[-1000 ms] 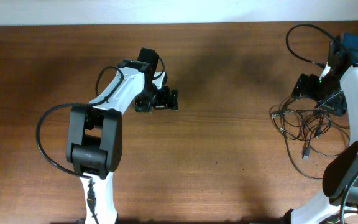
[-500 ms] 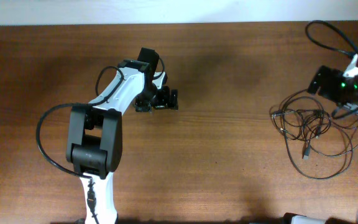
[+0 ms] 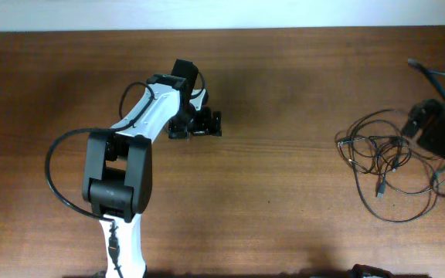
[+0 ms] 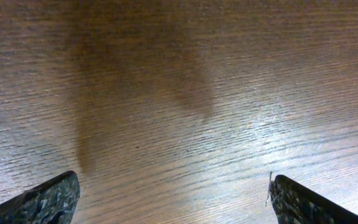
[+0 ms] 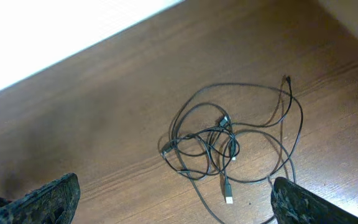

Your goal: Untangle cables

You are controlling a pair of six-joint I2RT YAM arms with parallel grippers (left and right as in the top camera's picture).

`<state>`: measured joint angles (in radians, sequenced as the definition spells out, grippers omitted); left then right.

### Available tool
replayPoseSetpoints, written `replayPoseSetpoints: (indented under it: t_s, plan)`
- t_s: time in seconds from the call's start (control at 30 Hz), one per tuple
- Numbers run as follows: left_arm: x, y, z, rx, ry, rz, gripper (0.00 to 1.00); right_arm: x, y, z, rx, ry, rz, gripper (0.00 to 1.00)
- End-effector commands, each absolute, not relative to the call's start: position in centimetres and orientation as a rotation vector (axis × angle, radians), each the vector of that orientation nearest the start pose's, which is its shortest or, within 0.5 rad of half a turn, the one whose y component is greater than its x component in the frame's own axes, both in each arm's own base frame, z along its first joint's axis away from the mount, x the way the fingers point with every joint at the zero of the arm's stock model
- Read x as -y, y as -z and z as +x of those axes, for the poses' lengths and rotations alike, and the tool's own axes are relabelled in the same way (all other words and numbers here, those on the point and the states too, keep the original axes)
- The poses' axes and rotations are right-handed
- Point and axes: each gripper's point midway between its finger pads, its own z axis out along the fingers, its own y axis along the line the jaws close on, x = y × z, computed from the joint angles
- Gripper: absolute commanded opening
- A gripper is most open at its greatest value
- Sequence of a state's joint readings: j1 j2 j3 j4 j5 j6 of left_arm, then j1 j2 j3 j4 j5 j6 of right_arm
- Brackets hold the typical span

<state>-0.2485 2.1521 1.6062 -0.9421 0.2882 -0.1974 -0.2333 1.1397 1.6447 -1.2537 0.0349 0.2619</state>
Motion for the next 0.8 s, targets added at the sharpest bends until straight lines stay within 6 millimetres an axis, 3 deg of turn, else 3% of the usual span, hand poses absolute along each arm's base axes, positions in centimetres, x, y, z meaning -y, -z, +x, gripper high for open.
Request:
replayPoseSetpoints:
  t_s: [0.0,0.23,0.4,0.57,0.77]
  plan:
    - [15.6,-3.3,40.1,-3.056,0.486,0.139,0.99,6.4,-38.0,24.6,-2.155,0.017,0.569,0.98]
    - [15.6,-3.3,40.1,-3.056,0.486,0.140,0.99,3.7,-41.3,20.1,-2.023,-0.018,0.447,0.98]
    - [15.5,-3.3,40.2,-3.056,0.475,0.139,0.99,3.1,-40.3,16.1,-2.042,0.004,0.401,0.98]
    - [15.5,-3.3,40.2,-3.056,0.475,0.139,0.99,3.1,-38.2,13.9,-2.031,0.018,0.408,0.98]
    - [15.6,-3.3,40.1,-3.056,0.475,0.142,0.99,2.0,-32.1,12.2,-2.121,-0.030,0.382,0.98]
